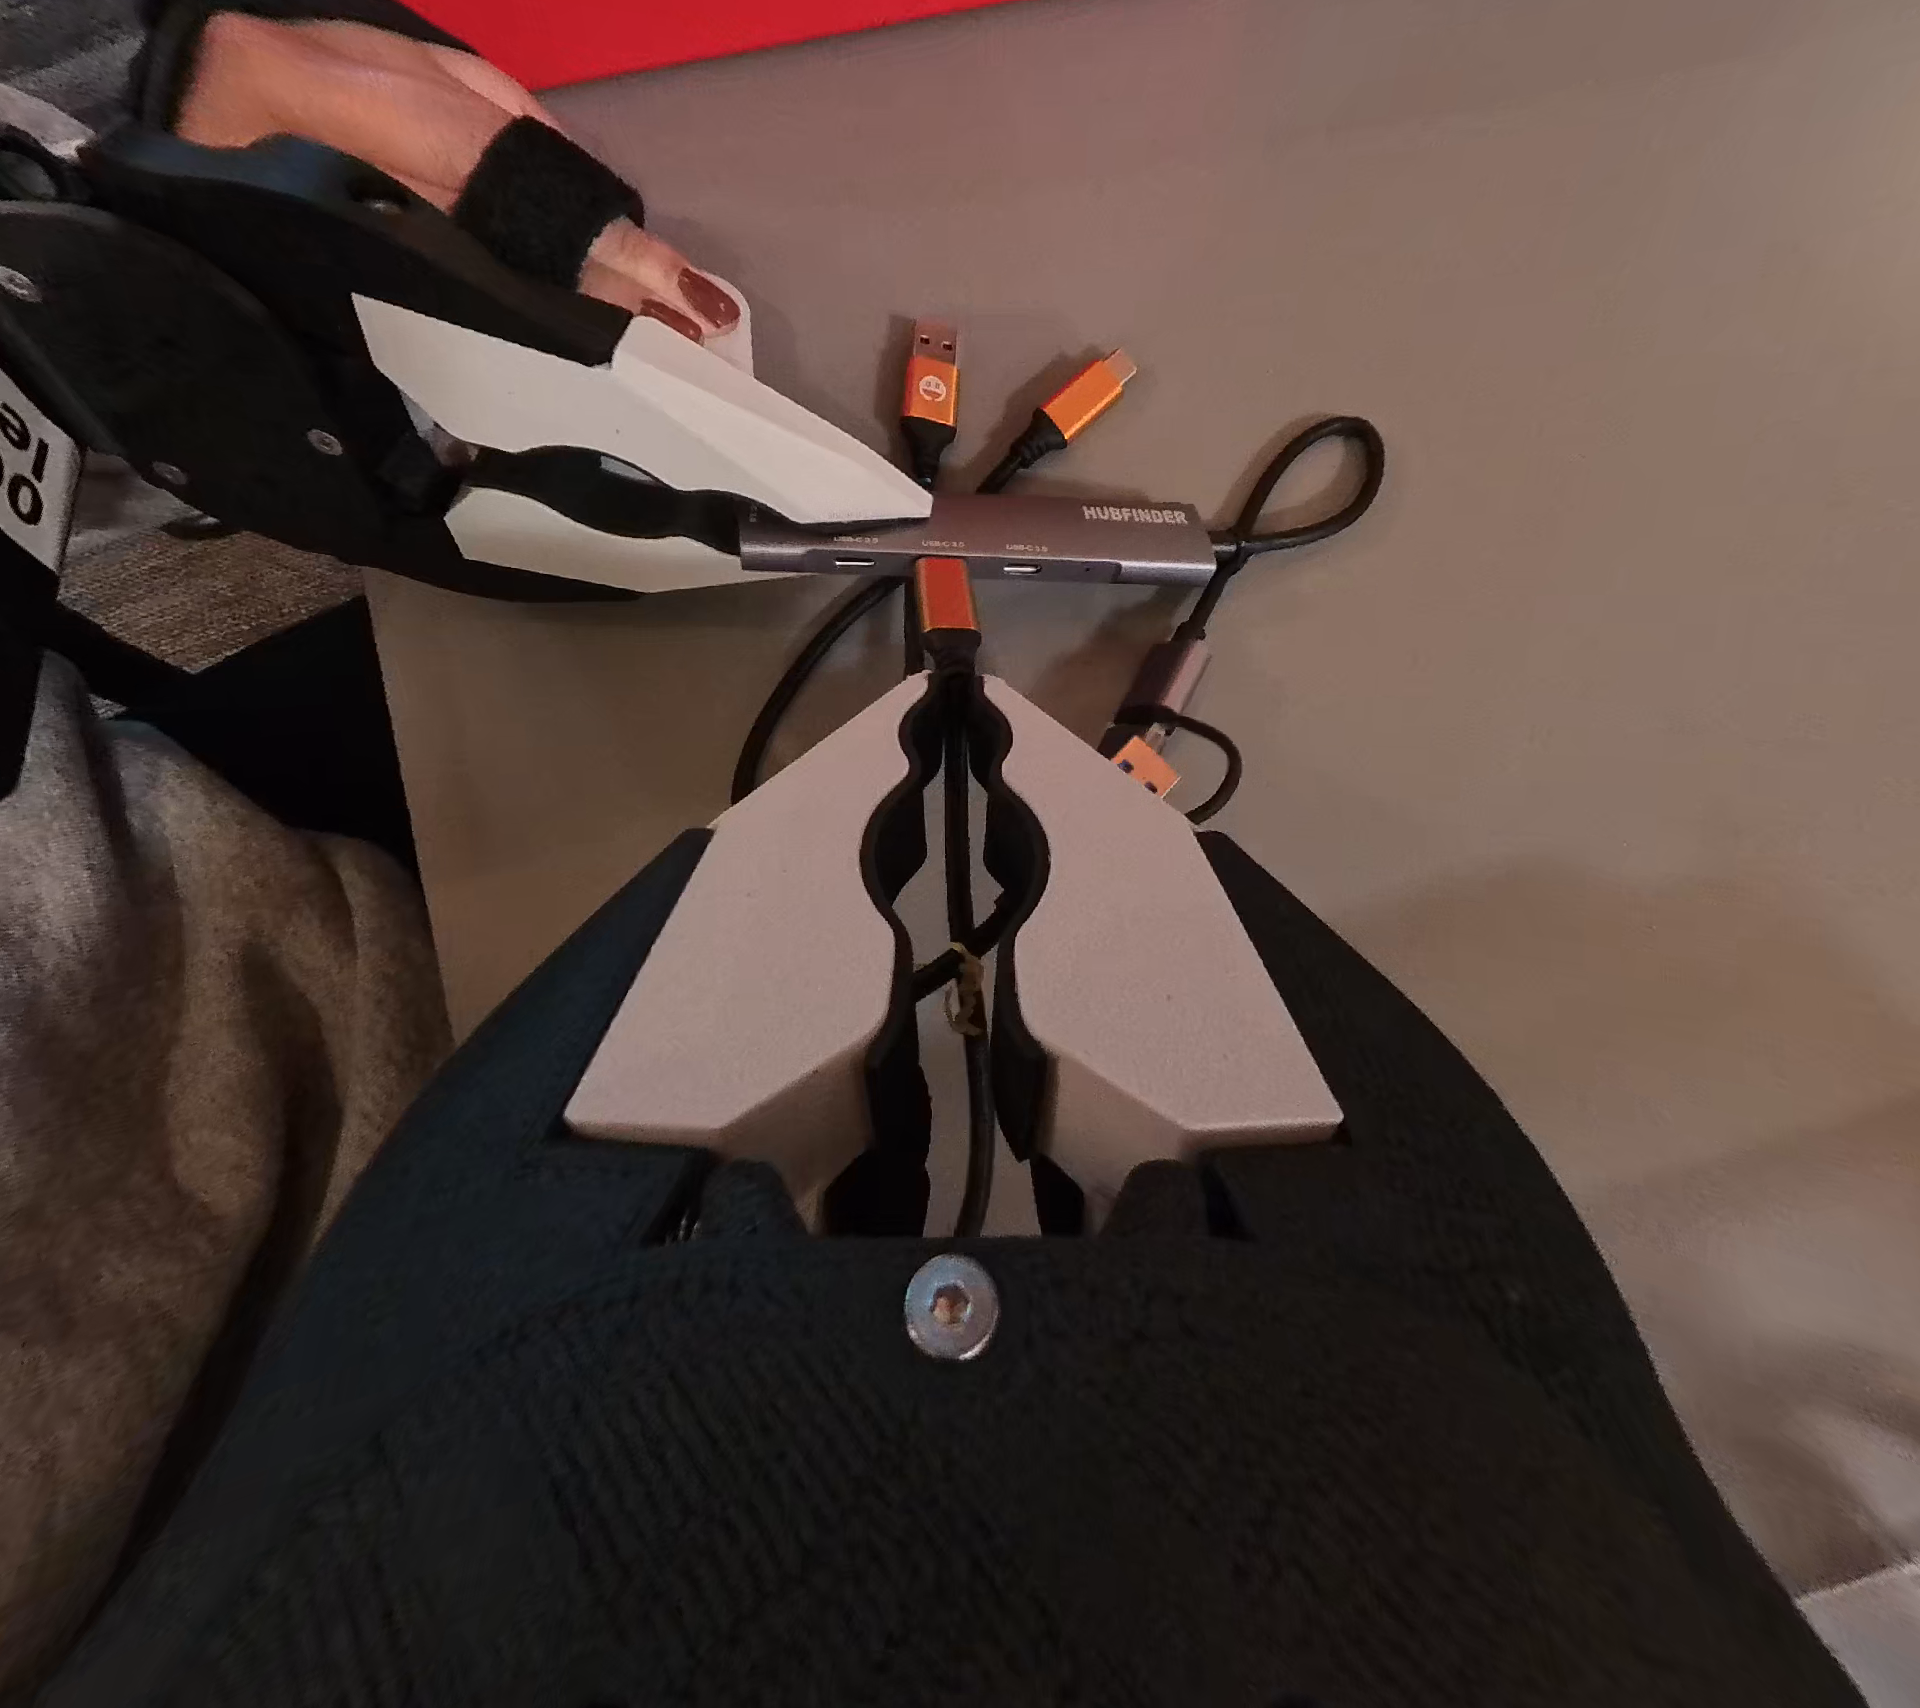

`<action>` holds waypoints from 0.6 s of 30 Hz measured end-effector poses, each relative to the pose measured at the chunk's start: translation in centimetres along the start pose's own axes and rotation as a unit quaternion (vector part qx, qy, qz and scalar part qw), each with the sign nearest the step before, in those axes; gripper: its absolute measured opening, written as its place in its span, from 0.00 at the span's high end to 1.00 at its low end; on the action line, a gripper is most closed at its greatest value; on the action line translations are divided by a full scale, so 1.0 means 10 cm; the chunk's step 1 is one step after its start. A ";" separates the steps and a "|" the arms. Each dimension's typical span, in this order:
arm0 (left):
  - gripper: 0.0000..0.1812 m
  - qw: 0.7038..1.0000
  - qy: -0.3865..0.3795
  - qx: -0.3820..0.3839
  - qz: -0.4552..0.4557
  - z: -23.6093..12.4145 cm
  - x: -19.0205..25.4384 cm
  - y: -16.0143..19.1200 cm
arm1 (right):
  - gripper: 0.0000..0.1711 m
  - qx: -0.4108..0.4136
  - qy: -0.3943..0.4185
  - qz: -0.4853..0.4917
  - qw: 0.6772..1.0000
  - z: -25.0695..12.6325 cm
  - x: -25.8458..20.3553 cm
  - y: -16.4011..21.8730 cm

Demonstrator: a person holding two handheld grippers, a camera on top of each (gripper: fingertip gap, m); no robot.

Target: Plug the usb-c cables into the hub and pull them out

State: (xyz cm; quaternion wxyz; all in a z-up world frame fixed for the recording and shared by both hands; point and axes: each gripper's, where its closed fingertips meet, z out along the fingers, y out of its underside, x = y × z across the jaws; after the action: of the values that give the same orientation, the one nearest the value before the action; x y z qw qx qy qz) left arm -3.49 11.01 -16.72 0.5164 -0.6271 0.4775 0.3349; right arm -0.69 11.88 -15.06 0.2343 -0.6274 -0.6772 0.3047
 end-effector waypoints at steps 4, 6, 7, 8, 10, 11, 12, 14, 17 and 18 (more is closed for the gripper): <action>0.96 1.000 -0.005 -0.007 -0.003 0.02 -0.02 0.03 | 0.99 0.000 0.012 -0.005 1.000 0.02 0.02 0.00; 0.96 0.999 -0.018 -0.017 -0.021 0.03 -0.09 0.08 | 0.99 0.024 0.027 -0.010 0.999 0.02 0.05 -0.07; 0.96 0.999 -0.037 -0.019 -0.036 0.04 -0.18 0.11 | 0.97 0.049 0.041 -0.018 0.998 0.01 0.06 -0.15; 0.96 0.996 -0.068 -0.019 -0.050 0.02 -0.31 0.13 | 0.94 0.084 0.061 -0.031 0.994 -0.04 0.08 -0.27; 0.96 0.988 -0.134 -0.033 -0.071 -0.05 -0.56 0.24 | 0.89 0.165 0.110 -0.075 0.977 -0.22 0.07 -0.57; 0.96 0.981 -0.172 -0.038 -0.079 -0.11 -0.69 0.30 | 0.86 0.203 0.141 -0.101 0.964 -0.34 0.06 -0.70; 0.96 0.974 -0.200 -0.040 -0.093 -0.17 -0.80 0.35 | 0.86 0.240 0.172 -0.127 0.947 -0.48 0.04 -0.83; 0.96 0.966 -0.219 -0.046 -0.130 -0.22 -0.89 0.43 | 0.93 0.291 0.193 -0.163 0.923 -0.67 -0.09 -0.97; 0.96 0.962 -0.223 -0.057 -0.147 -0.23 -0.91 0.50 | 0.93 0.226 0.109 -0.132 0.959 -0.42 -0.32 -0.84; 0.96 0.962 -0.221 -0.057 -0.149 -0.22 -0.91 0.50 | 0.93 0.193 0.096 -0.110 0.970 -0.30 -0.32 -0.76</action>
State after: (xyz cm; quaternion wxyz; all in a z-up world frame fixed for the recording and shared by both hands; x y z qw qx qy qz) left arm -11.32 11.11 -9.49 0.6165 -0.6297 0.2326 0.4116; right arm -3.61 8.81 -7.38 0.4469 -0.5183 -0.6450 0.3402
